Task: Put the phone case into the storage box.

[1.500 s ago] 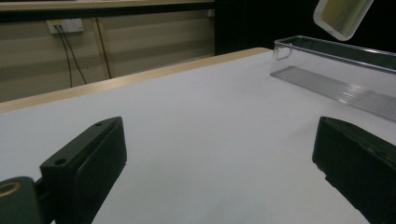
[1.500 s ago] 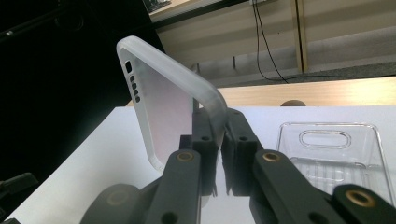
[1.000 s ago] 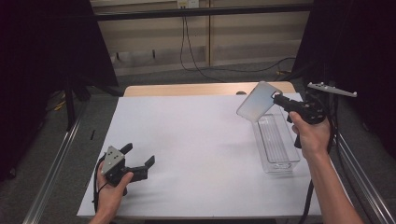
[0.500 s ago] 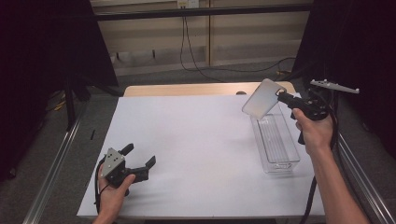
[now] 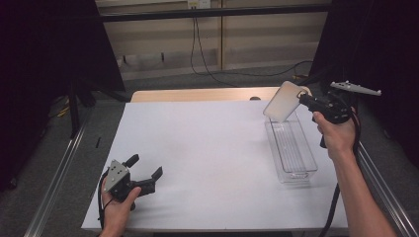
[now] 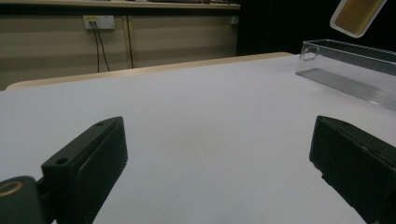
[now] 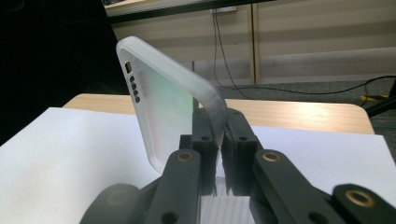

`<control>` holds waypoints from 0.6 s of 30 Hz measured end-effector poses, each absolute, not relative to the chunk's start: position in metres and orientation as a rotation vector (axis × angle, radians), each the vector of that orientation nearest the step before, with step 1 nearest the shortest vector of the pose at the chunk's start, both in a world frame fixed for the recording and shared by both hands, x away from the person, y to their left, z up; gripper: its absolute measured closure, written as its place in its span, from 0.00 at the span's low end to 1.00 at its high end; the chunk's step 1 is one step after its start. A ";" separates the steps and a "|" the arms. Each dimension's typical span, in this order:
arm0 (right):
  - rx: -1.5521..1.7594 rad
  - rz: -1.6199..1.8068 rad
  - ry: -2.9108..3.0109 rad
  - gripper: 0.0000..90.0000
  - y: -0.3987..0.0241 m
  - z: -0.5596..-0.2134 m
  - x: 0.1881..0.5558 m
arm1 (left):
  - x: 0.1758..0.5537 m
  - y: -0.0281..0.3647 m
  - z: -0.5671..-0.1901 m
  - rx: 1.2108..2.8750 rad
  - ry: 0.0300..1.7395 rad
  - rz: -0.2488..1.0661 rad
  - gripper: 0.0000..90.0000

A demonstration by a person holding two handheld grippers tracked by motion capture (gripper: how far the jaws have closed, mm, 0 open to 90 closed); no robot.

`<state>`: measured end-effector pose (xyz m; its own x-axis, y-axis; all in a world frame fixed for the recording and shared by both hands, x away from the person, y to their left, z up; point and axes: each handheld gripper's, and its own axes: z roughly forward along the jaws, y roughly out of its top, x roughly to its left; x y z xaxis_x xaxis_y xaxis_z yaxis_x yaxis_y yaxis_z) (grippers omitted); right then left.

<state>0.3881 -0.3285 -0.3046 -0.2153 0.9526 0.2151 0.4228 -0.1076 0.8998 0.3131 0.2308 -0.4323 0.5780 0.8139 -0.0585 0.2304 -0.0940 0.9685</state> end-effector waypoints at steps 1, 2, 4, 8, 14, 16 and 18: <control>1.515 1.299 1.641 0.94 -0.330 -0.305 0.389 | 0.313 0.230 -0.432 1.632 0.890 0.618 0.05; 1.513 1.294 1.638 0.94 -0.331 -0.305 0.390 | 0.313 0.230 -0.432 1.636 0.885 0.617 0.05; 1.511 1.289 1.637 0.94 -0.332 -0.306 0.391 | 0.313 0.230 -0.433 1.639 0.885 0.614 0.05; 1.492 1.273 1.640 0.94 -0.335 -0.308 0.394 | 0.313 0.228 -0.434 1.648 0.890 0.615 0.05; 1.476 1.249 1.640 0.94 -0.338 -0.311 0.399 | 0.315 0.226 -0.434 1.647 0.888 0.613 0.05; 1.472 1.241 1.644 0.94 -0.340 -0.313 0.401 | 0.314 0.226 -0.434 1.641 0.890 0.614 0.05; 1.473 1.232 1.645 0.94 -0.341 -0.314 0.402 | 0.314 0.227 -0.434 1.641 0.886 0.611 0.05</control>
<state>0.4022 -0.3405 -0.3140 -0.2009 0.9693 0.1417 0.4089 -0.0484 0.9113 0.3140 0.2265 -0.4336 0.5847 0.8092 -0.0574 0.2337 -0.1003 0.9671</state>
